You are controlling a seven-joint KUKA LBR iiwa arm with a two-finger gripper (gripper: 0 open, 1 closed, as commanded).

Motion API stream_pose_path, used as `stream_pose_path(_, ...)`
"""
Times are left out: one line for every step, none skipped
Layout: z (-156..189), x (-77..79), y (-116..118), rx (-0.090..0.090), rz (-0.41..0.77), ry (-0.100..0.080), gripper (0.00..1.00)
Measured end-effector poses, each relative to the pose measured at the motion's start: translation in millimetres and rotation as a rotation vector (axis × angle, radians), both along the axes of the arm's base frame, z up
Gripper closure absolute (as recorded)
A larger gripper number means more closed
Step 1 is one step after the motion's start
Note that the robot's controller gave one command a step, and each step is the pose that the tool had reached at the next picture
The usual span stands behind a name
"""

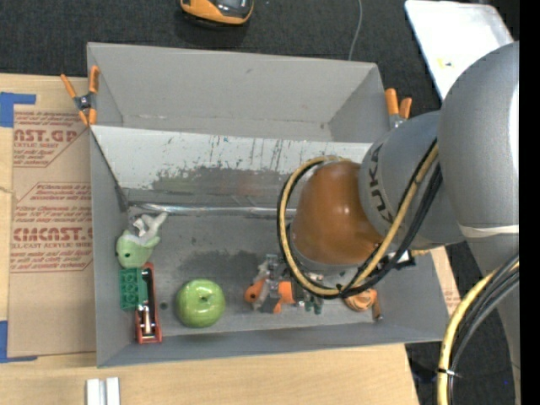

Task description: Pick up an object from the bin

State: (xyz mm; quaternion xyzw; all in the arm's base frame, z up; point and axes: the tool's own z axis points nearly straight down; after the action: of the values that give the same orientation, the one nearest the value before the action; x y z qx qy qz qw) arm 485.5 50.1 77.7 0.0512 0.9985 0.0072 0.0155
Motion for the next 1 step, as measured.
stream_pose_path(-3.1,4.9,-9.0,0.004,0.0,-0.001,1.0)
